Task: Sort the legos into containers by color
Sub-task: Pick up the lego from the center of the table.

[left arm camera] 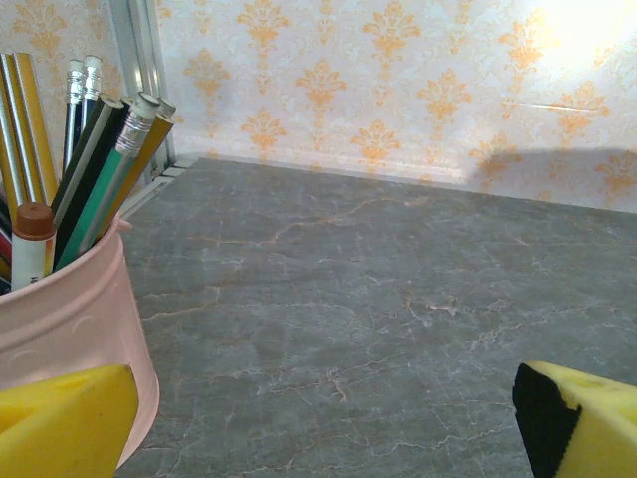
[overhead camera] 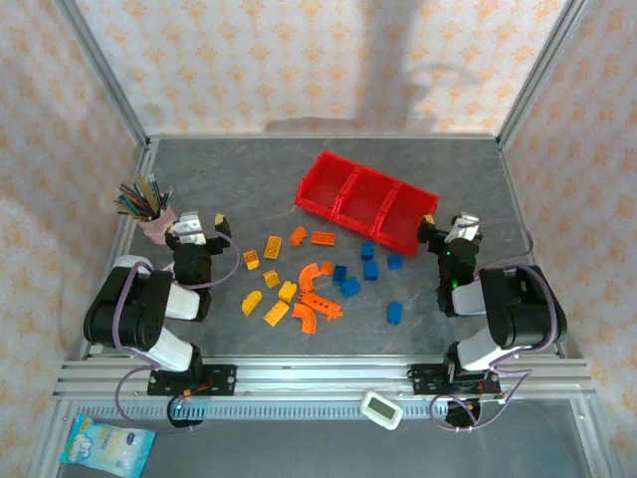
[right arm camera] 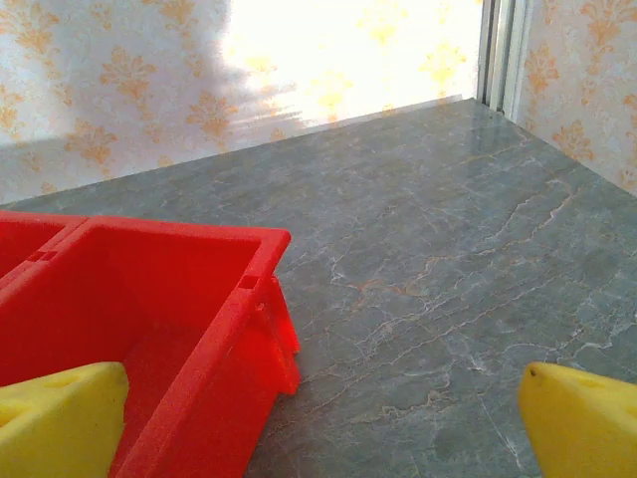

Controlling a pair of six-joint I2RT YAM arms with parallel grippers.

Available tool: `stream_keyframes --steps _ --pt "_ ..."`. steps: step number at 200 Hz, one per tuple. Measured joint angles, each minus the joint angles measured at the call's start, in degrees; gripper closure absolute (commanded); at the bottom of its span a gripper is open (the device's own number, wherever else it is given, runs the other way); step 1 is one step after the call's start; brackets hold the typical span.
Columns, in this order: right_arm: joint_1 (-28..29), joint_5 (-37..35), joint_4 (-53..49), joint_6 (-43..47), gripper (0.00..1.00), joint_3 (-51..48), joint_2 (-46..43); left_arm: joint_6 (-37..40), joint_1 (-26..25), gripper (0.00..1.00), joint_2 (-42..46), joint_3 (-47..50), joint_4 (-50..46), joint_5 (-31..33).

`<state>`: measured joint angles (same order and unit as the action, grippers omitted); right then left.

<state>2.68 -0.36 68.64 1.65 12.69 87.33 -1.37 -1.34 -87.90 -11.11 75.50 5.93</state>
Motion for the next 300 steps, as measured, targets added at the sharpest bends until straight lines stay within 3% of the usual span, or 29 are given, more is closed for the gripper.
stream_keyframes --steps 263,300 --pt "0.0 0.0 0.0 0.2 0.00 0.0 -0.1 -0.1 0.0 0.01 0.0 -0.1 -0.2 1.2" --pt "0.0 -0.1 -0.6 0.1 0.00 -0.1 -3.7 -0.1 0.0 0.01 2.1 -0.1 -2.0 1.8"
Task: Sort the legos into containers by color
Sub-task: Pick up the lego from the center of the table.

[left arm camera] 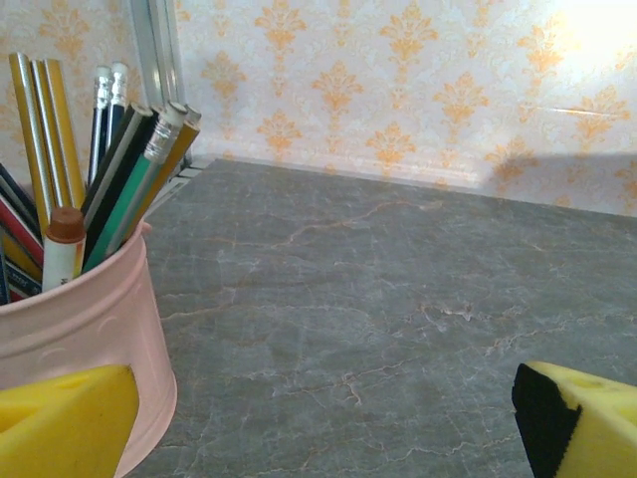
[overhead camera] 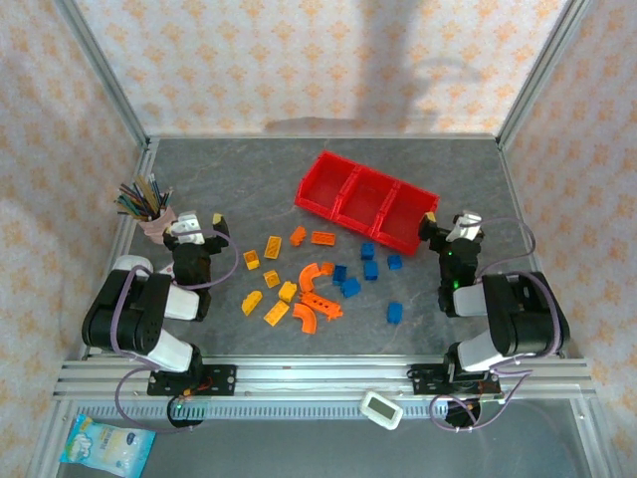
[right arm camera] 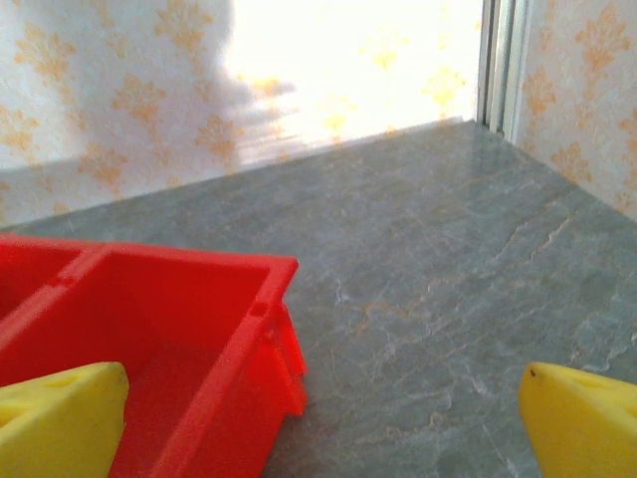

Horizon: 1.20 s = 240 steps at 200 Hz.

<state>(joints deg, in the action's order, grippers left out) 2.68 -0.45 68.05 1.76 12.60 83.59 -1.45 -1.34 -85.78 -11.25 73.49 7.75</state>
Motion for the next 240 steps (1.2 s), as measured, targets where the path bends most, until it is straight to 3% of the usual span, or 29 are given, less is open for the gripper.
stream_keyframes --steps 31,72,121,175,240 --pt "0.0 -1.4 -6.4 -0.7 0.00 0.9 -6.7 -0.2 0.0 0.01 5.7 -0.2 -4.2 0.2" --pt "0.0 -2.5 -20.1 -4.5 0.00 5.6 -16.2 -1.9 0.0 0.00 16.5 -5.4 -18.2 0.0" --pt "0.0 -2.0 -37.4 -18.8 0.00 9.6 -24.2 -13.2 0.3 0.00 25.6 -10.8 -33.8 -0.2" --pt "0.3 4.3 -50.2 -25.8 0.00 11.3 -24.8 -25.4 0.8 0.01 32.0 -9.2 -43.2 -2.2" --pt "7.8 5.7 -60.9 -26.0 0.00 19.6 -21.7 -30.5 -0.7 0.01 35.2 -10.3 -53.4 -13.8"
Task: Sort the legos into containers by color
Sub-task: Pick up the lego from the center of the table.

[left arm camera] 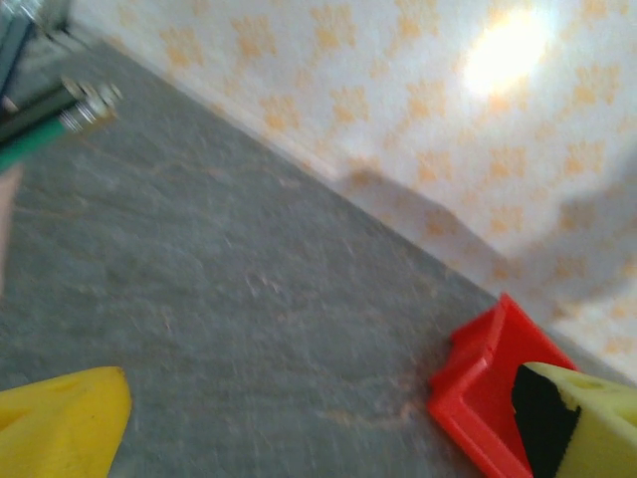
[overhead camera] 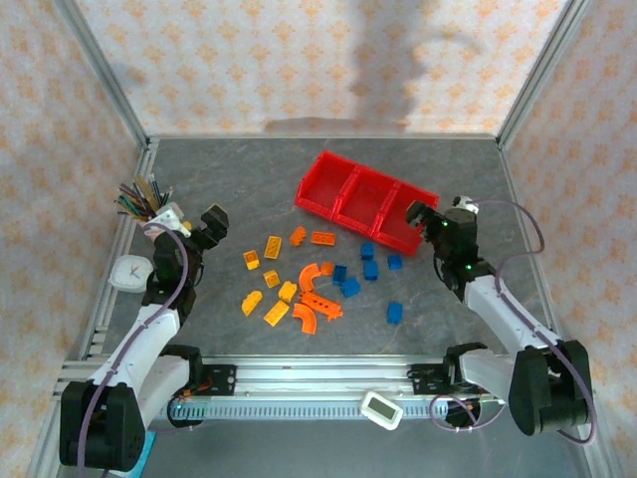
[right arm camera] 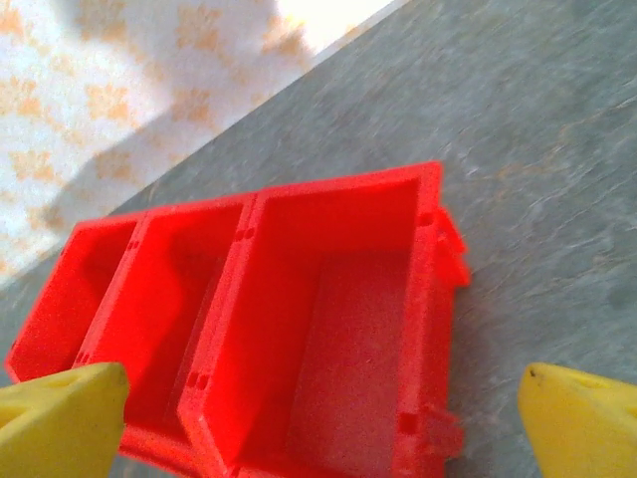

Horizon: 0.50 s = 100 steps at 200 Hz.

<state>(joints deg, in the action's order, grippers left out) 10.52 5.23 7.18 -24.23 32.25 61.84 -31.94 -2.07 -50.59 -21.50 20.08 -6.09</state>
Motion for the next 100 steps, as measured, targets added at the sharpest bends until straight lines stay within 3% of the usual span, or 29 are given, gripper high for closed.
stream_keyframes --steps 100 --pt "17.0 -3.2 -15.0 0.2 0.03 9.8 10.4 -2.8 -19.2 0.01 1.4 -1.9 -9.4 -2.9"
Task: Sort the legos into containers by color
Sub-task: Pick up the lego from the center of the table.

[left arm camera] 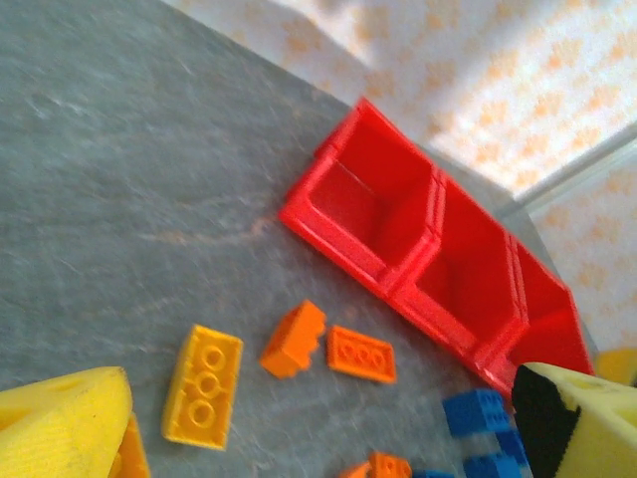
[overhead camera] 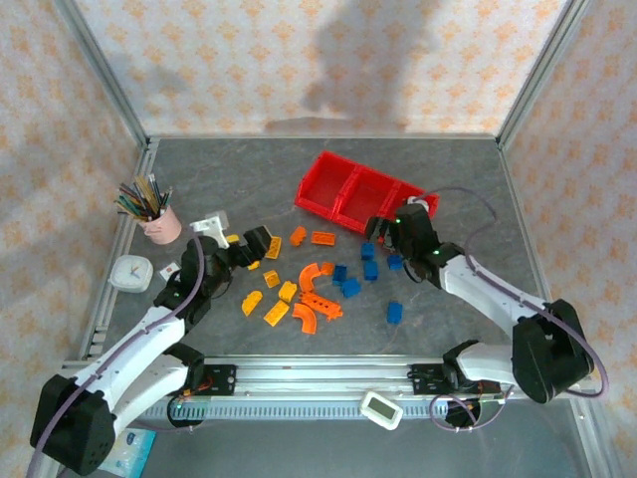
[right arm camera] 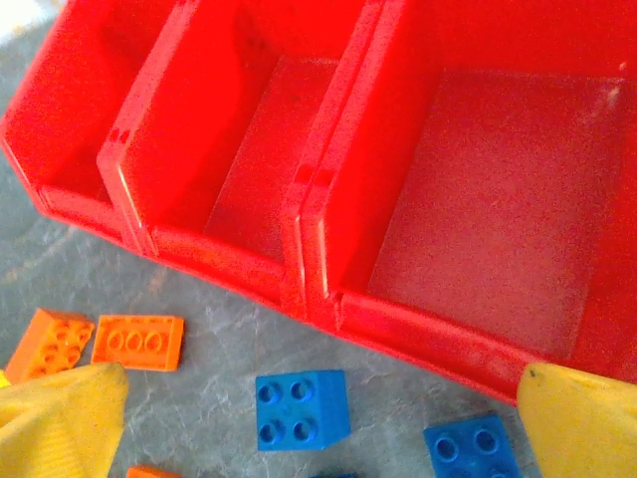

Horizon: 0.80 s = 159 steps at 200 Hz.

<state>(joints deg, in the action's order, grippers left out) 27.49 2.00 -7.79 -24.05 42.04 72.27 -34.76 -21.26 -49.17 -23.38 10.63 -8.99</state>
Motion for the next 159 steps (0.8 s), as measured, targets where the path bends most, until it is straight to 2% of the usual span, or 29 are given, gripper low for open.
stream_keyframes --steps 29,68,113,159 --pt "4.5 -2.4 -4.0 0.5 0.08 3.1 4.5 -0.8 -4.7 0.01 -2.5 -1.1 -0.9 0.9" --pt "8.1 -5.6 -7.1 1.1 0.16 7.3 10.9 -1.9 -8.1 0.01 -6.7 -2.6 -0.6 2.4" --pt "9.0 -7.0 -8.7 1.6 0.27 10.2 17.4 -3.1 -9.1 0.01 -10.6 -3.0 0.3 2.5" --pt "9.1 -8.1 -8.8 1.5 0.35 12.3 22.3 -3.4 -9.1 0.01 -11.1 -3.7 0.3 3.8"
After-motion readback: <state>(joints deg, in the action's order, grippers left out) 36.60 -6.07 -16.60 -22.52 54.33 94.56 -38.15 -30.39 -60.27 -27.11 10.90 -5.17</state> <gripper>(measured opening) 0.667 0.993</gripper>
